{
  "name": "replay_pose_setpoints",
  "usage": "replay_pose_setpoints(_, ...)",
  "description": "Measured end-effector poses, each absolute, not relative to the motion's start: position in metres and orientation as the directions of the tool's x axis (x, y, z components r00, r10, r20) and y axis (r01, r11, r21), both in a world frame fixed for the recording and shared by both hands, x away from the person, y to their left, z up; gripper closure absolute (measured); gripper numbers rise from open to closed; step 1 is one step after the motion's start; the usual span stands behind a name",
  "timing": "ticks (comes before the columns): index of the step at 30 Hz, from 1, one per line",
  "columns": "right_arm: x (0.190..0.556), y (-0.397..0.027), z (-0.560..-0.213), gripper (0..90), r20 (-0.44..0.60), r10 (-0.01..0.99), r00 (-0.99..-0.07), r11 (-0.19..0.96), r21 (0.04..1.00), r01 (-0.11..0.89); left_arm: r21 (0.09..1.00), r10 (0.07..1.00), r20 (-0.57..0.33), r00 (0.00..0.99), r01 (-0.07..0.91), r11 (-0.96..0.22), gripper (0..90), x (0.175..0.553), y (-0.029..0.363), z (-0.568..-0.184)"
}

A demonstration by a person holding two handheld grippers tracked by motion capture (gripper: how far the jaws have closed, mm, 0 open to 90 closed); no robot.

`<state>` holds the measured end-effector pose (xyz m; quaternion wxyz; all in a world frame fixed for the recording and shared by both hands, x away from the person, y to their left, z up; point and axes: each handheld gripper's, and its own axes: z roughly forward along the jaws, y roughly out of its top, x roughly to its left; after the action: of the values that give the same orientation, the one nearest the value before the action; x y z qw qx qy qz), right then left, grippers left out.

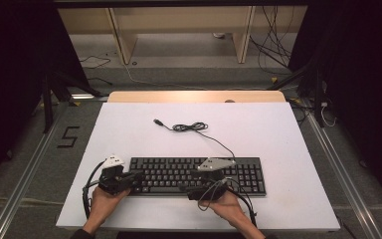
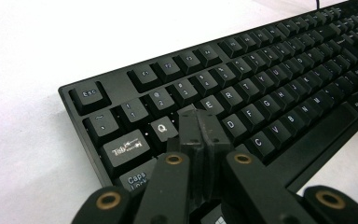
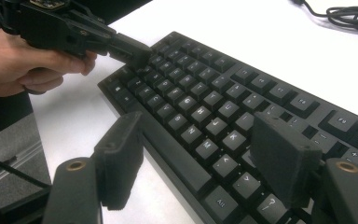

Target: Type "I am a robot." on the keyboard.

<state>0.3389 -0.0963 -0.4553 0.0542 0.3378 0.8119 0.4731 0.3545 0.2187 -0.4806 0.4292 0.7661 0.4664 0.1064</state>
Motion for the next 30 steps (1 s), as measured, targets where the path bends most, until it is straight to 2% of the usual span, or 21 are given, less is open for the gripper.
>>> replay_pose_setpoints(30,0.3373,-0.1001,-0.4554,35.5,0.220,0.606,-0.765,0.324,0.809,0.490,0.730,0.806,-0.234,0.544,0.645,-0.224,89.1,0.3576,0.2168,-0.4865)
